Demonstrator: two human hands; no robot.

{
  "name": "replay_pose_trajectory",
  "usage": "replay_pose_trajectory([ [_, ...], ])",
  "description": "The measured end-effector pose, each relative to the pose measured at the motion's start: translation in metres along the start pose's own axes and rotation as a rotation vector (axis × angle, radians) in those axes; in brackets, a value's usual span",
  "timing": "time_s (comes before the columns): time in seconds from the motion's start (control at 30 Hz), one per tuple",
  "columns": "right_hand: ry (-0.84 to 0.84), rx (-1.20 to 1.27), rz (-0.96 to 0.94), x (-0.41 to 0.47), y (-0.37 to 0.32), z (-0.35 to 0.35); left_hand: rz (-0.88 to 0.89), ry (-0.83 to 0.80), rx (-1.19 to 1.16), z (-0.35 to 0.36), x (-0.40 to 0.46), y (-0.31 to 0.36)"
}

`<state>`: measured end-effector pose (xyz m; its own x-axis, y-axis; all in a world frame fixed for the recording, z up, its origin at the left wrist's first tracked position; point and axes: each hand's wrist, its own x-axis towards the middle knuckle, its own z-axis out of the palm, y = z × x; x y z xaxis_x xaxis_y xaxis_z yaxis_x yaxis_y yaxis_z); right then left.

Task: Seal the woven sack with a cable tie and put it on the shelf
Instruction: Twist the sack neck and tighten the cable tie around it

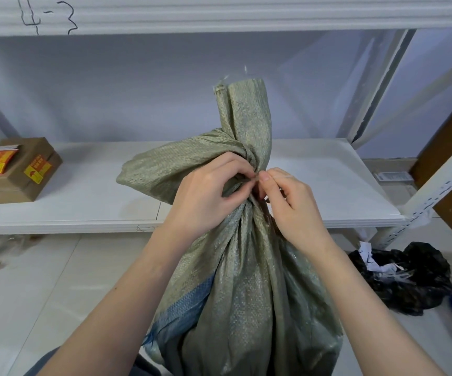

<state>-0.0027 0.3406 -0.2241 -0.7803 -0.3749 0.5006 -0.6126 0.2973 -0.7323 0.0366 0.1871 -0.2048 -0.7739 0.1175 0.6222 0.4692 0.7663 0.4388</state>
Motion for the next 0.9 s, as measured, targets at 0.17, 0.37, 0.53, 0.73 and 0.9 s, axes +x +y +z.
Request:
replay_pose_trajectory([
  [0.17,0.084,0.053,0.106,0.002,-0.001,-0.004,0.010,0.007,-0.026,0.000,0.002,-0.005],
  [0.37,0.167,0.336,0.215,0.006,-0.008,0.001,0.051,0.046,-0.030,0.005,0.002,-0.003],
  [0.53,0.061,0.193,0.164,0.004,-0.007,0.006,0.058,0.054,-0.018,0.005,0.001,-0.004],
  [0.73,0.075,0.013,0.070,0.005,-0.002,0.004,0.048,0.038,-0.036,0.008,0.001,0.000],
  [0.9,0.090,-0.066,0.030,0.004,-0.005,0.004,0.039,0.039,-0.033,0.007,0.001,0.001],
])
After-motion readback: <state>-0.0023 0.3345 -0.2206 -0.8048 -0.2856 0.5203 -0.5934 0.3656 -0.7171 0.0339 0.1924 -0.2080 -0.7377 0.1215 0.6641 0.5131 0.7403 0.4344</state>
